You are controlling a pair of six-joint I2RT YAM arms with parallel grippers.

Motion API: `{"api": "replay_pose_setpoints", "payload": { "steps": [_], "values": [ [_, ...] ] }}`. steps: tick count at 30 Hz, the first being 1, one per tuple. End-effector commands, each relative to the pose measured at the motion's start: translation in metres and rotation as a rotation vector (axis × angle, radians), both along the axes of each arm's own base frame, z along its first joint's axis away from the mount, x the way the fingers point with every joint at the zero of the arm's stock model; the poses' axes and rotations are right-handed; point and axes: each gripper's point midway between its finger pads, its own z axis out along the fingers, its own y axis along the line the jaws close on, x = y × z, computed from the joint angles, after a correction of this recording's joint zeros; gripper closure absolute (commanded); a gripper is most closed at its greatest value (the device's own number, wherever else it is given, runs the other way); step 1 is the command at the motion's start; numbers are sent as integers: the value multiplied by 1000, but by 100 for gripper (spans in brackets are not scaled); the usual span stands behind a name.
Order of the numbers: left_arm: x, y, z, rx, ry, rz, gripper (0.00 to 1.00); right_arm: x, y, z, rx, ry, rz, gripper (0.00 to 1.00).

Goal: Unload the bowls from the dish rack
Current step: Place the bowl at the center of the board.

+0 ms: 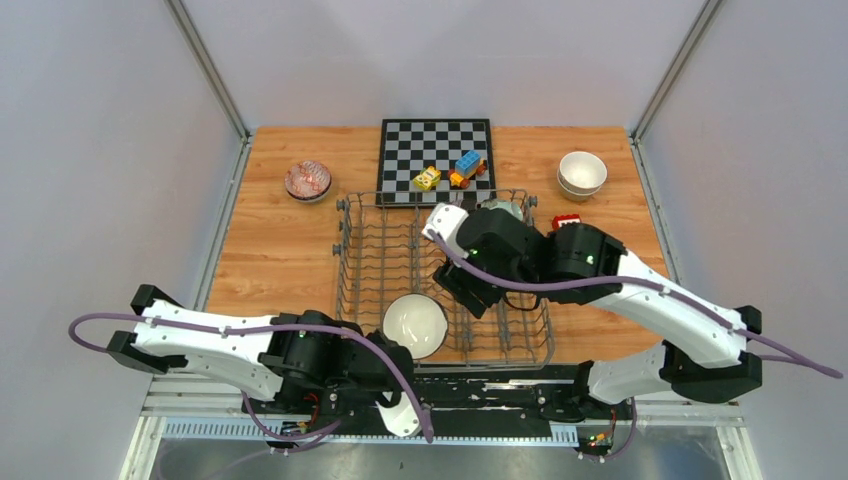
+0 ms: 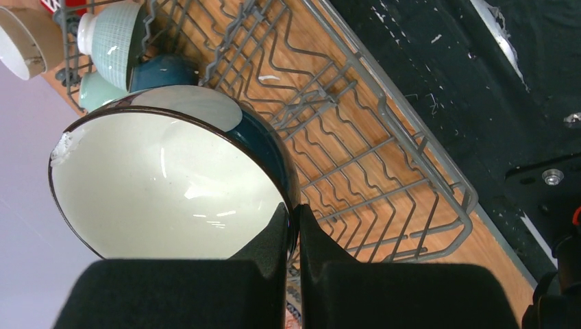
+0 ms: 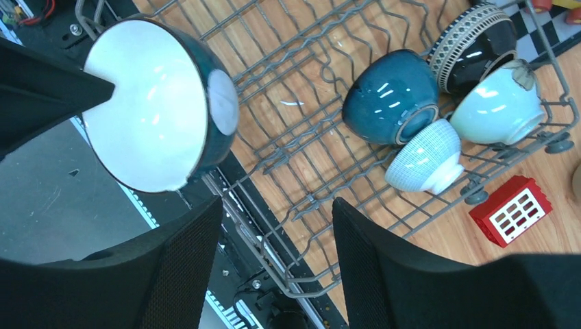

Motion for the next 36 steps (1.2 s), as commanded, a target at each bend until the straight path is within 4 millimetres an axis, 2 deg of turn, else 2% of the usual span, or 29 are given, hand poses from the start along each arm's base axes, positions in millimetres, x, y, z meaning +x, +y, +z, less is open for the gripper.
{"api": "replay_pose_setpoints", "payload": {
  "steps": [1,6,9,18,27,36],
  "values": [
    [1,-7,6,10,-58,-39,100,-6,10,-4,-45,-27,-14,37],
    [0,-11,8,0,-56,-37,100,-11,36,-15,-20,-17,-15,39],
    [-1,-11,6,0,-50,-35,100,-11,44,-21,-10,-13,-36,42],
    [-6,-13,1,-28,-15,-15,100,-6,52,-47,-10,-8,-120,54],
    [-15,-11,0,-69,69,22,100,-11,62,-66,-6,40,-128,55],
    [-18,-10,0,-92,98,36,100,-11,67,-77,-48,38,-117,63]
  ]
}}
